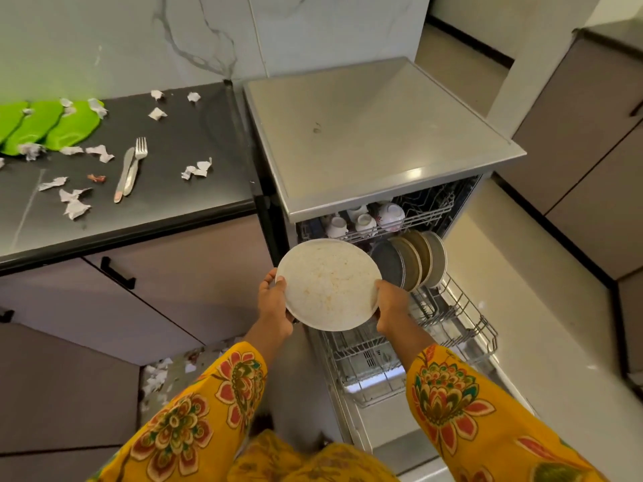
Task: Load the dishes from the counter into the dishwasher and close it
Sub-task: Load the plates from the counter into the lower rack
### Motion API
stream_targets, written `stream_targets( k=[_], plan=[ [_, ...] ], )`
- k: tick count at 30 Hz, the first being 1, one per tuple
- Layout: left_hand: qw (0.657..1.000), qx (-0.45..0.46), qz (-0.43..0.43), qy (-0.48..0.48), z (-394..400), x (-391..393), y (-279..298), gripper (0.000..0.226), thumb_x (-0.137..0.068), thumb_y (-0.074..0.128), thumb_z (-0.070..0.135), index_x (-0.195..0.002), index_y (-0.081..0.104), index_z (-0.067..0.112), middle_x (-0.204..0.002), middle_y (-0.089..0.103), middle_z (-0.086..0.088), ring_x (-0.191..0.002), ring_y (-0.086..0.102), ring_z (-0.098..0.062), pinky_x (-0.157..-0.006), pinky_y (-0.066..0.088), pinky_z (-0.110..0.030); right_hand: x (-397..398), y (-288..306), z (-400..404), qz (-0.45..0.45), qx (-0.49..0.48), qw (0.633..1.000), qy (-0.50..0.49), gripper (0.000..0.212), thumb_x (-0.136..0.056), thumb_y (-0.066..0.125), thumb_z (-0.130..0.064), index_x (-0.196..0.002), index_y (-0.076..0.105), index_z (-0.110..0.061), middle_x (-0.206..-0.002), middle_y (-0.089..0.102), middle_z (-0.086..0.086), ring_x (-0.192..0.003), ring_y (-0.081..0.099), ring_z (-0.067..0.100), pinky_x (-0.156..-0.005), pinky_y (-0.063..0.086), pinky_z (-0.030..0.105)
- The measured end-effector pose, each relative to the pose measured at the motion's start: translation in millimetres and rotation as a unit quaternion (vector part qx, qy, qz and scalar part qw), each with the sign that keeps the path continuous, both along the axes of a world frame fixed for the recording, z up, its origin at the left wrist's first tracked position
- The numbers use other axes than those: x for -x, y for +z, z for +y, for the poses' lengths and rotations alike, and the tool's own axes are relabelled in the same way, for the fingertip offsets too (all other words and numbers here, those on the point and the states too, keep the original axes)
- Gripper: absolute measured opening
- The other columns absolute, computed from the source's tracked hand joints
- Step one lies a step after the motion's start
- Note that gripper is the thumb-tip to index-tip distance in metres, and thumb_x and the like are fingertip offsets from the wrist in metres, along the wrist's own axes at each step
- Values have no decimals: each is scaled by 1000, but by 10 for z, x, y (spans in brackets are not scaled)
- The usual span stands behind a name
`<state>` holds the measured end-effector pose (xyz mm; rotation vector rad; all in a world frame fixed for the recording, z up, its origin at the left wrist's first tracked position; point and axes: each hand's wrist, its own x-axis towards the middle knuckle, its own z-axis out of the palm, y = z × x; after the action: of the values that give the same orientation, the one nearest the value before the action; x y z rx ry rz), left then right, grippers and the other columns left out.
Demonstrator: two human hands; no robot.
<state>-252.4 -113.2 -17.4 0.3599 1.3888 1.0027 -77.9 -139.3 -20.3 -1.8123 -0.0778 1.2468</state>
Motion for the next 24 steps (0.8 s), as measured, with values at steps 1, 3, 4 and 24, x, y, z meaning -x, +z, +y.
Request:
stream_targets(
  k=[1,3,4,24],
  plan=[
    [1000,8,1,2,4,-12,-22,24,-100,41,19,-123,49,21,-119,55,-7,-95,54,-29,-88,48,-58,-4,-41,-16,2,5,1000,1,28,-92,50,-17,-117,54,-6,-118,57,15,-97,53,31,-94,48,53],
    [1000,15,-3,5,12,-33,-71,18,-100,41,17,-115,50,23,-117,56,-7,-97,54,-29,-85,50,-53,-10,-127,-46,9,16,1000,4,35,-91,51,-14,-125,51,-4,-118,56,15,-95,53,29,-90,51,49],
    [1000,18,-4,3,20,-42,-100,18,-100,41,17,-114,50,23,-117,56,-7,-100,54,-30,-84,50,-52,-6,-164,-61,14,22,1000,6,37,-91,52,-13,-126,49,-3,-116,56,15,-94,52,29,-87,52,45],
    [995,102,-10,-20,519,-225,-629,38,-100,39,10,-136,46,21,-137,46,-7,-110,47,-28,-91,48,-49,-41,-861,276,86,61,993,-44,33,-86,54,8,-118,53,2,-119,56,19,-110,54,35,-95,48,49]
  ],
)
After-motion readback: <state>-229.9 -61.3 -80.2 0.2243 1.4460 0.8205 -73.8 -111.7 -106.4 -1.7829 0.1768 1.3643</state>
